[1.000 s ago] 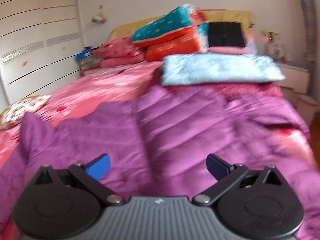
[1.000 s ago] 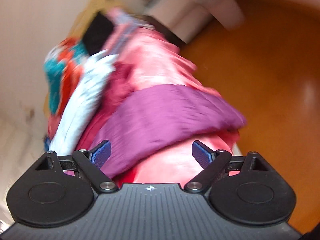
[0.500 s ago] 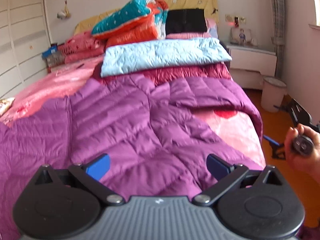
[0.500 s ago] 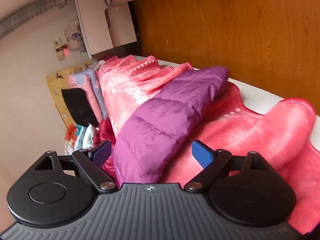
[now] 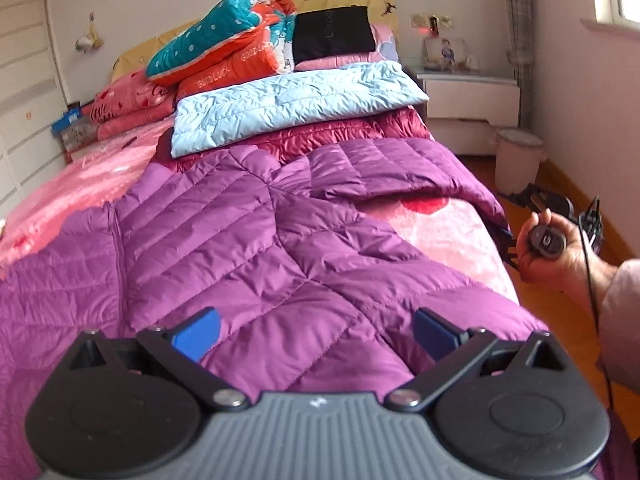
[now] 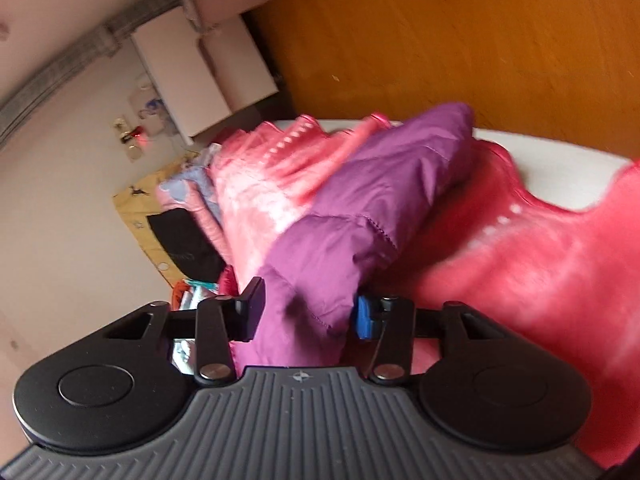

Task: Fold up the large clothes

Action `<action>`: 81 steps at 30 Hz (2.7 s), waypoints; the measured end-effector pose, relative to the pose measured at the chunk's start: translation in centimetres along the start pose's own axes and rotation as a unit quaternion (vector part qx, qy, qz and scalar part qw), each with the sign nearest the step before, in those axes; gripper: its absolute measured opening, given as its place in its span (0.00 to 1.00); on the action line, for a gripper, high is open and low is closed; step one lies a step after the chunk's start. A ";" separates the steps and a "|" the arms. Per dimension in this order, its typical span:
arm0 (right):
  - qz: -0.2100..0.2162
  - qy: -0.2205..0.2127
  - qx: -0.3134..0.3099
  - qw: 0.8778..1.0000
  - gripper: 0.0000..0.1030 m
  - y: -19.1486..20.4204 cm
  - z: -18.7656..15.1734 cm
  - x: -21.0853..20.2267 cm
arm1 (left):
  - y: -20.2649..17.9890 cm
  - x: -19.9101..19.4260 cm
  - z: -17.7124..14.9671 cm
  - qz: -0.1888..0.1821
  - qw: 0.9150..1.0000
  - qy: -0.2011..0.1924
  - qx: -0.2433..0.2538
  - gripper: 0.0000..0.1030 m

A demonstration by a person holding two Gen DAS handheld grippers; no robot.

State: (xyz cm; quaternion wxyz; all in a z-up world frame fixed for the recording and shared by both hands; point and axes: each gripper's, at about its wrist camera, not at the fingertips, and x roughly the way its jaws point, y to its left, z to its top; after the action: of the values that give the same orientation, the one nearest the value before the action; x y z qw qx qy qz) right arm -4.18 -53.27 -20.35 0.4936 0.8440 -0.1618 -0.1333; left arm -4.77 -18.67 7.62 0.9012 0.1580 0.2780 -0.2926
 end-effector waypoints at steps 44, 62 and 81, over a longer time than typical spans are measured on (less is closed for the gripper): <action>0.041 0.324 -0.819 0.471 0.14 7.5 -53.1 5.3 | 26.5 -1.7 -4.0 0.152 0.936 -0.160 -0.274 0.99; -0.072 0.329 -0.846 0.413 0.97 0.3 -54.1 -0.2 | 30.2 -1.3 -4.8 0.122 0.924 -0.148 -0.330 0.99; 0.033 0.436 -0.582 0.686 1.00 4.7 -53.7 7.4 | 30.2 -1.1 -5.0 0.135 0.926 -0.143 -0.324 0.99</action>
State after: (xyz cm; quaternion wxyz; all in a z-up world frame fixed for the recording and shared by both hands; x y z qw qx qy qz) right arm 22.54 -15.97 8.89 0.9047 0.3441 0.1539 0.1983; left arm 11.09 7.58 7.99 0.9644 -0.1497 0.2023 -0.0815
